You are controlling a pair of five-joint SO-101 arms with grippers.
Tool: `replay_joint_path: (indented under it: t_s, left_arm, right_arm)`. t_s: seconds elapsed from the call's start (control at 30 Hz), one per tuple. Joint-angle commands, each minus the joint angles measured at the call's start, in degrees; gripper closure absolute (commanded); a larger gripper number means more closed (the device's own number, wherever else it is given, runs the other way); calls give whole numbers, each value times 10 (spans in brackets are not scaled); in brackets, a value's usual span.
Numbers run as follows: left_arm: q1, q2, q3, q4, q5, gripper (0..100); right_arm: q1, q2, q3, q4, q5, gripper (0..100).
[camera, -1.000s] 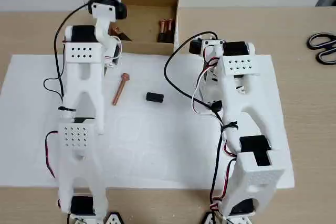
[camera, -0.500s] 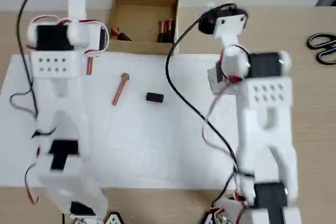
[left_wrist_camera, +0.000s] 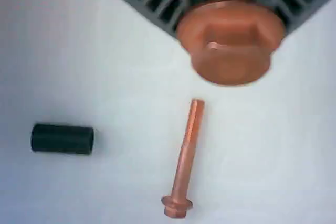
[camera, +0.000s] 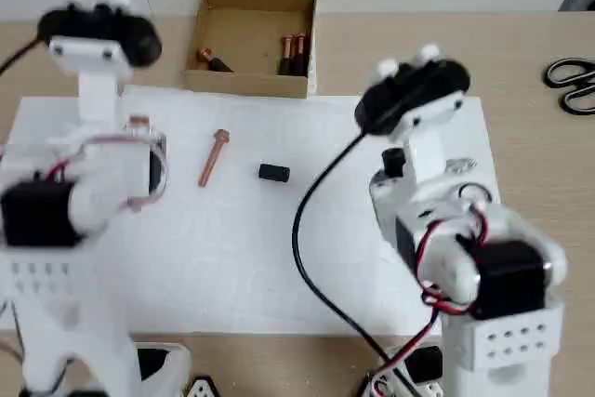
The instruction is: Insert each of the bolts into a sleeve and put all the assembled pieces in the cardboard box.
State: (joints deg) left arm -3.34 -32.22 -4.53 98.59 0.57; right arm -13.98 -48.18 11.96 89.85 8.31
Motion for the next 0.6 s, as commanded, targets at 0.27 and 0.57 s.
replay_joint_path:
  t_s: [0.27,0.57]
  left_arm:
    - [57,-137,290,-217,141,994]
    - [171,-141,335,-317,183,994]
  right_arm:
    - [-84,-153,381,-370,1,995]
    - [-157,-283,515,-459,1,995]
